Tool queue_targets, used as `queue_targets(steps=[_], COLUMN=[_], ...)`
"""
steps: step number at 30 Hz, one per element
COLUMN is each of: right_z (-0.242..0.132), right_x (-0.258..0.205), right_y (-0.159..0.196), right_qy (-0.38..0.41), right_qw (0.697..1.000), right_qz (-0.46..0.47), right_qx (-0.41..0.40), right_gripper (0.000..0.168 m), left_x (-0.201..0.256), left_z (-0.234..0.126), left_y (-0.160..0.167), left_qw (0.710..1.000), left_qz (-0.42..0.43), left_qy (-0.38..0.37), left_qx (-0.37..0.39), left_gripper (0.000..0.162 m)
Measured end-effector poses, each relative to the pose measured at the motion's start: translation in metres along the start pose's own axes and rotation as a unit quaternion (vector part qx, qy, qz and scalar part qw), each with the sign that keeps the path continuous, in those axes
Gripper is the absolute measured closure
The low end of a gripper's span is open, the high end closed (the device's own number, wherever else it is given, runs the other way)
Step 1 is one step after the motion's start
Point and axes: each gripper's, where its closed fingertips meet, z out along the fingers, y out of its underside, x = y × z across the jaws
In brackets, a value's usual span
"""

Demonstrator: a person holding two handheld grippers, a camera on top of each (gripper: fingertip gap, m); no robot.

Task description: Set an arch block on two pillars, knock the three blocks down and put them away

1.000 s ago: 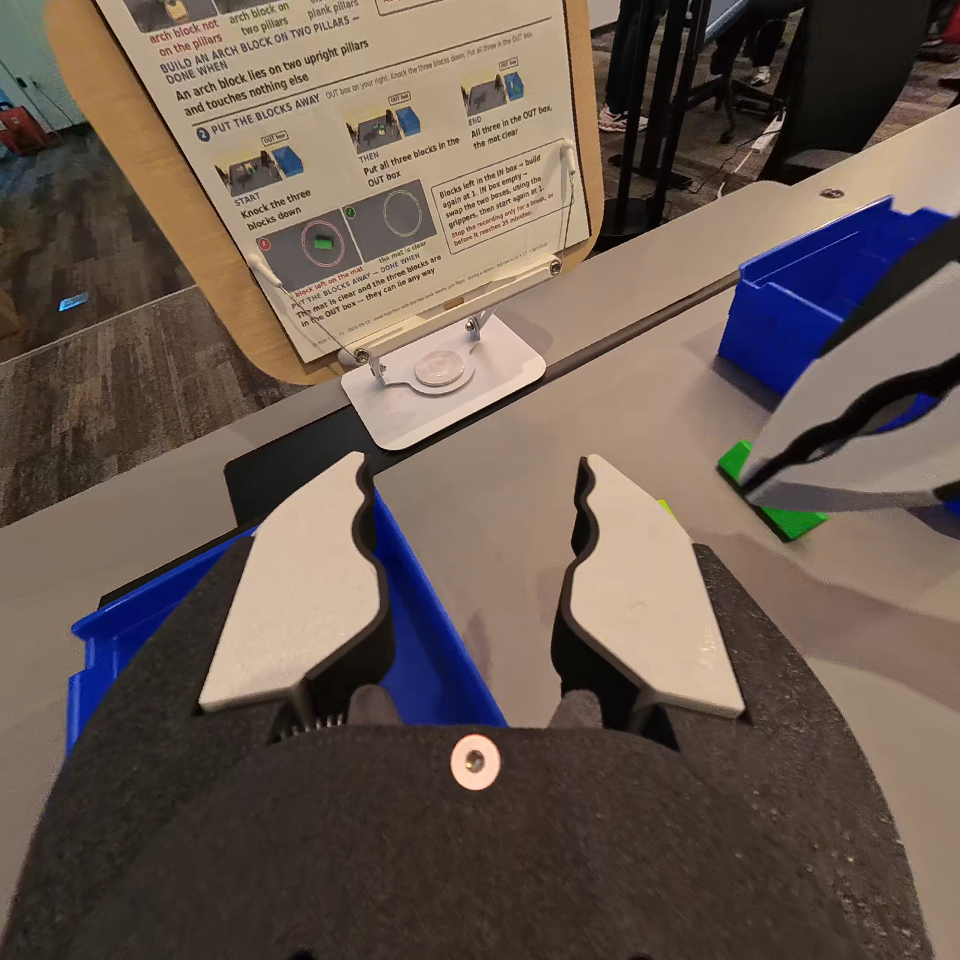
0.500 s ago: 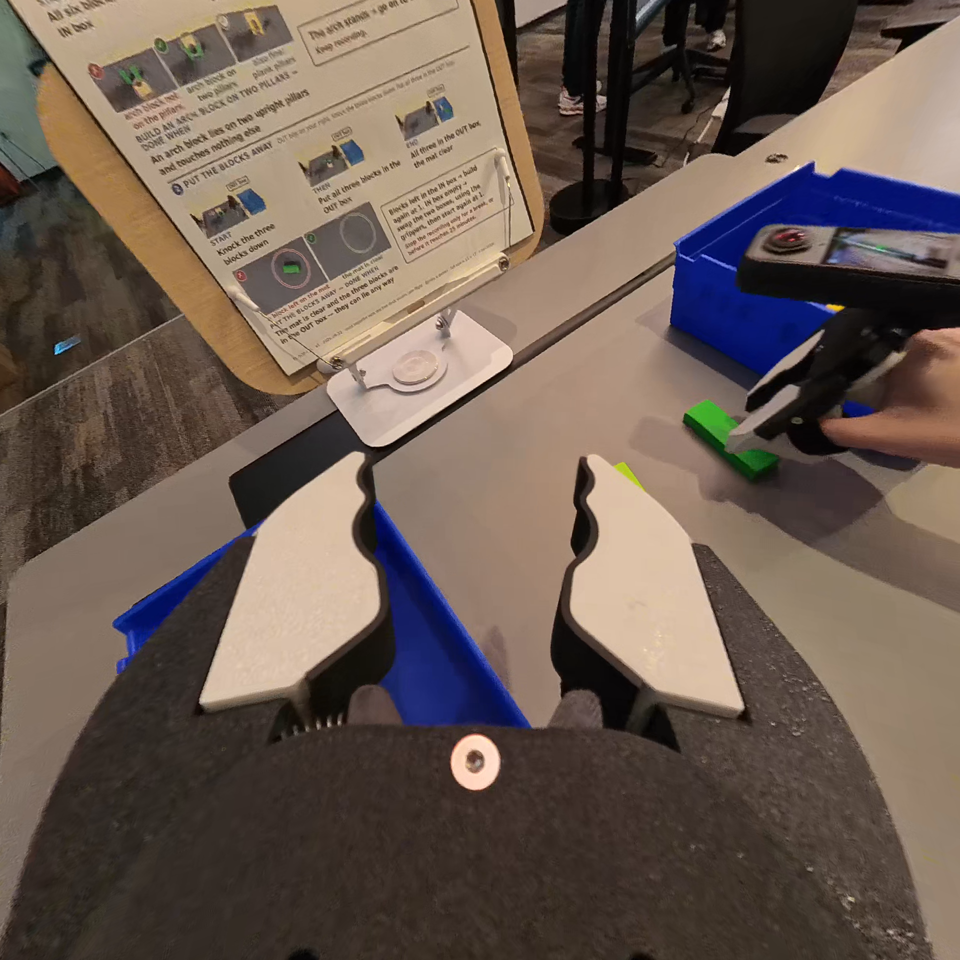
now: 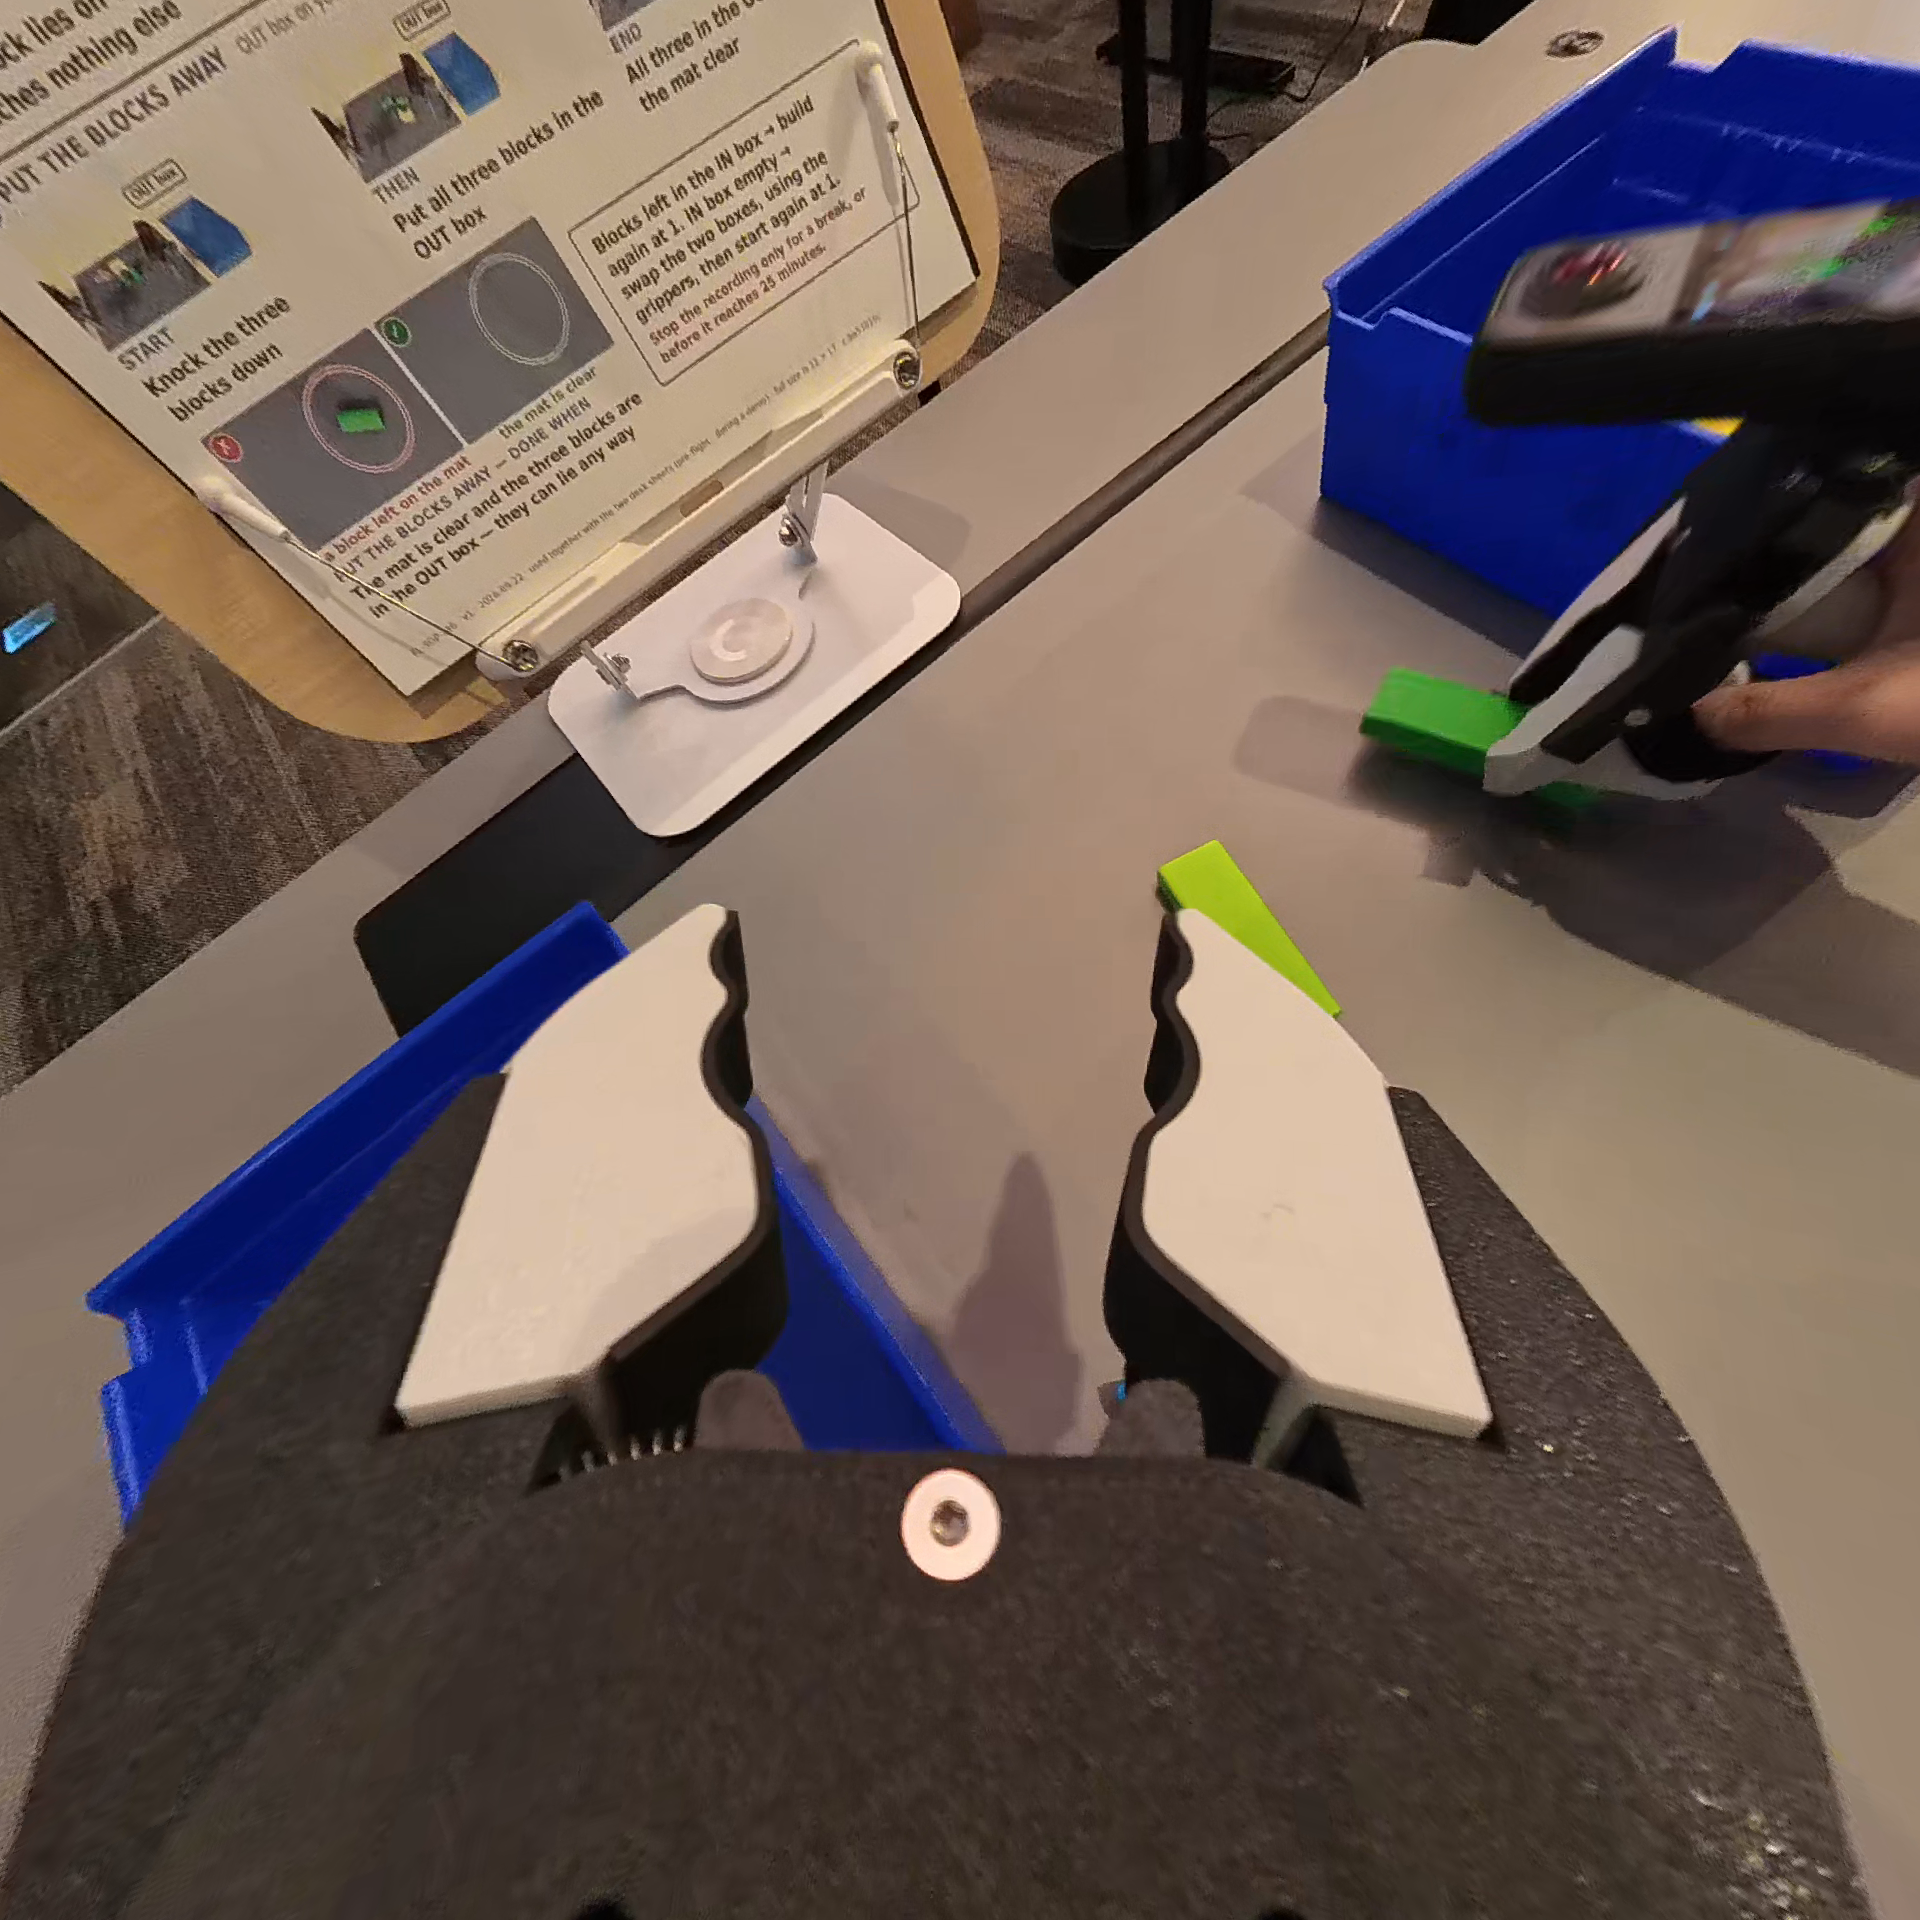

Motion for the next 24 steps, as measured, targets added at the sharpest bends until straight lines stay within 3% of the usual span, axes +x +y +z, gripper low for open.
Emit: queue_targets(steps=[5, 9, 13, 19, 24], right_z=[-0.091, -0.148, -0.118, -0.040, -0.035], right_x=[-0.001, 0.058, 0.119, 0.130, 0.139], right_y=[-0.025, -0.016, 0.020, 0.059, 0.058], right_qy=[-0.031, 0.038, 0.037, -0.005, 0.015], right_qw=[0.989, 0.985, 0.993, 0.997, 0.995], right_qz=[-0.029, -0.024, 0.048, 0.071, 0.066], right_qx=[0.138, 0.167, 0.104, 0.043, 0.070], right_gripper=[0.135, 0.135, 0.135, 0.135, 0.131], left_x=[0.031, 0.075, 0.103, 0.128, 0.128], left_z=[0.021, 0.060, 0.108, 0.148, 0.159], left_y=[0.006, 0.012, 0.042, 0.085, 0.107], left_qw=[0.998, 0.987, 0.985, 0.974, 0.969], left_qz=[-0.024, -0.073, -0.060, -0.058, -0.001], left_qy=[0.062, 0.136, 0.130, 0.127, 0.087], left_qx=[-0.020, -0.038, -0.097, -0.180, -0.230], left_gripper=[0.087, 0.085, 0.079, 0.074, 0.077])
